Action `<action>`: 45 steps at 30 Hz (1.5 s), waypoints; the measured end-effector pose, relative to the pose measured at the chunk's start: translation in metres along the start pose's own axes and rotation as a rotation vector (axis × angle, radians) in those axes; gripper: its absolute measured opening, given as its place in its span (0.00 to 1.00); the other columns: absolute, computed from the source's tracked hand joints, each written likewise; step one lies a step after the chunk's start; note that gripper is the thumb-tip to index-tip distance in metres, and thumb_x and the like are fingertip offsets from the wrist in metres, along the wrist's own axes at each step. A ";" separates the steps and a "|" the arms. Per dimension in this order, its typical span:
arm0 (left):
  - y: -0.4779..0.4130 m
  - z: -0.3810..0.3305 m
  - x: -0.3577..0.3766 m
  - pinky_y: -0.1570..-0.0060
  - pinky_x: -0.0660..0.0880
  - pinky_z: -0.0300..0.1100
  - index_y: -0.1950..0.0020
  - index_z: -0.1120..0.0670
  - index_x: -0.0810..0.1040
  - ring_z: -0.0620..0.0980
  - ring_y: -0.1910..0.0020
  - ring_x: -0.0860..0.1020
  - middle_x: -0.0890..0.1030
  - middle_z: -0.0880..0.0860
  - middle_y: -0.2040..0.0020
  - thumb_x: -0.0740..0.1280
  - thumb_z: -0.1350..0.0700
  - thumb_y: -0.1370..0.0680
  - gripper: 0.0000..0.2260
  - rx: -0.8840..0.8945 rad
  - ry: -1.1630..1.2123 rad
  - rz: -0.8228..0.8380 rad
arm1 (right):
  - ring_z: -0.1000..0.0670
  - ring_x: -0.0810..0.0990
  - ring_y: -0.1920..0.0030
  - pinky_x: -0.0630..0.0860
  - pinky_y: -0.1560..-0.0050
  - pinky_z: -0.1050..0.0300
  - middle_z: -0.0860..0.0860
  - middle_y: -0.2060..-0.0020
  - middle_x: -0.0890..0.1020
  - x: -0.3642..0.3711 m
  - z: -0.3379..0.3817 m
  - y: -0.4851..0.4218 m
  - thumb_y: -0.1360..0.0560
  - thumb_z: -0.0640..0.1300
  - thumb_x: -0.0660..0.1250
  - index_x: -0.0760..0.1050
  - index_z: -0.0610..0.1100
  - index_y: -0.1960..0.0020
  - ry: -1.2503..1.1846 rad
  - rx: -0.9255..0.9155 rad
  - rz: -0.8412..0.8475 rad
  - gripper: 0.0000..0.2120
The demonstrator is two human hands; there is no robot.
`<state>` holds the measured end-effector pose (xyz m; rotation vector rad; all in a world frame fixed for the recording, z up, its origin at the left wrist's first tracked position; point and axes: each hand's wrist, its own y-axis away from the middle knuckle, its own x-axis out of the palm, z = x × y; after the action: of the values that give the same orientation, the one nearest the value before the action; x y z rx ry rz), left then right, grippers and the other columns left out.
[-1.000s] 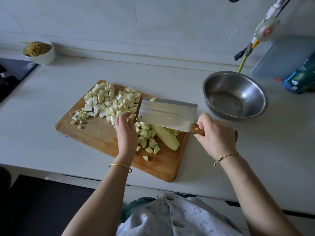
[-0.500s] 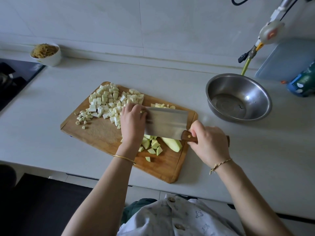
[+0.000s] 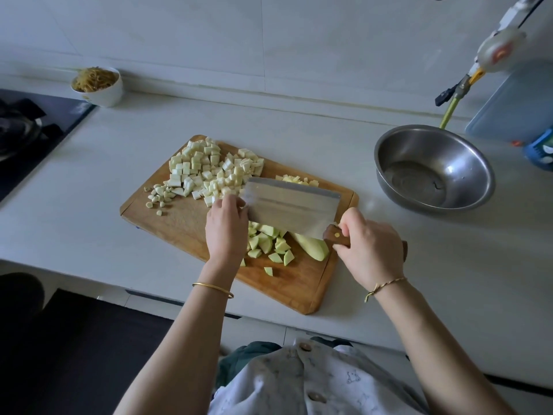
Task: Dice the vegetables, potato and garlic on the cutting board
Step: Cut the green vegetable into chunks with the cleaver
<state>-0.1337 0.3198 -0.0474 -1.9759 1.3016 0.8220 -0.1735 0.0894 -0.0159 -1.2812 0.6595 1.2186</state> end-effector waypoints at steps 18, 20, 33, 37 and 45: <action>0.028 -0.038 0.024 0.53 0.75 0.48 0.35 0.52 0.76 0.54 0.49 0.74 0.73 0.55 0.42 0.71 0.58 0.26 0.19 0.362 -0.057 0.327 | 0.41 0.77 0.57 0.70 0.58 0.51 0.50 0.57 0.80 -0.017 0.002 -0.011 0.32 0.43 0.73 0.63 0.46 0.56 -0.342 0.523 0.106 0.18; 0.032 -0.051 0.032 0.57 0.75 0.46 0.31 0.47 0.72 0.53 0.50 0.73 0.67 0.55 0.38 0.68 0.60 0.25 0.23 0.438 -0.116 0.508 | 0.41 0.76 0.58 0.70 0.59 0.51 0.50 0.59 0.78 -0.021 0.001 -0.012 0.32 0.43 0.73 0.63 0.46 0.56 -0.354 0.545 0.102 0.18; 0.034 -0.042 0.039 0.75 0.71 0.43 0.48 0.56 0.78 0.57 0.61 0.78 0.78 0.56 0.50 0.69 0.65 0.31 0.13 0.834 -0.251 0.321 | 0.42 0.74 0.61 0.68 0.62 0.53 0.50 0.61 0.78 -0.022 -0.002 -0.010 0.32 0.44 0.72 0.62 0.46 0.56 -0.373 0.595 0.120 0.18; 0.029 -0.040 0.025 0.76 0.74 0.44 0.47 0.56 0.74 0.57 0.60 0.80 0.81 0.54 0.50 0.56 0.59 0.27 0.12 0.887 -0.163 0.180 | 0.42 0.75 0.61 0.68 0.63 0.53 0.50 0.61 0.78 -0.018 0.001 -0.012 0.32 0.43 0.72 0.62 0.46 0.56 -0.394 0.585 0.118 0.17; 0.014 -0.032 -0.017 0.66 0.76 0.42 0.44 0.59 0.75 0.51 0.62 0.80 0.82 0.54 0.52 0.72 0.62 0.28 0.14 0.541 0.214 -0.043 | 0.49 0.78 0.56 0.74 0.56 0.52 0.57 0.58 0.77 -0.018 0.013 -0.015 0.31 0.44 0.74 0.68 0.49 0.49 -0.526 0.517 0.103 0.17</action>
<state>-0.1470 0.2997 -0.0163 -1.6712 1.4140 0.2007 -0.1679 0.0984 0.0092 -0.4734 0.5998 1.2897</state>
